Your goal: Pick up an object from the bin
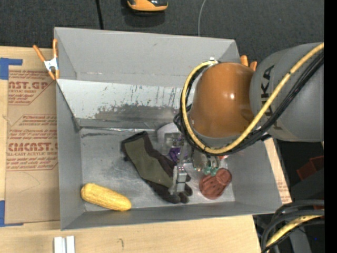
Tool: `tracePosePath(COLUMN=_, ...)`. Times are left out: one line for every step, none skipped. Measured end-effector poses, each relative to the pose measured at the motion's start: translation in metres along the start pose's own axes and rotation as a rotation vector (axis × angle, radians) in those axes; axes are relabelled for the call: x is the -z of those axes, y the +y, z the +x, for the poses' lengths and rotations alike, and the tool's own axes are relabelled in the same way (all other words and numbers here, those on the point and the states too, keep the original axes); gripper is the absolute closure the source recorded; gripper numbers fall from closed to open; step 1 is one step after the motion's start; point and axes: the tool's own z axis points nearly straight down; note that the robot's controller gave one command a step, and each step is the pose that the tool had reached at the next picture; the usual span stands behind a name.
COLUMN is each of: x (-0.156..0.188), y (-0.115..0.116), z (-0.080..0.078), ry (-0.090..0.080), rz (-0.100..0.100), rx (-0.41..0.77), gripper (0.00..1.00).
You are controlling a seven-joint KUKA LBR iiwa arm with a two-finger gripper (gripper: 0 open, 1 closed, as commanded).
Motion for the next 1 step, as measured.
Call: tracePosePath(x=0.0044, y=-0.0004, z=-0.0016, ry=-0.008, rz=-0.001, rx=-0.001, gripper=0.0)
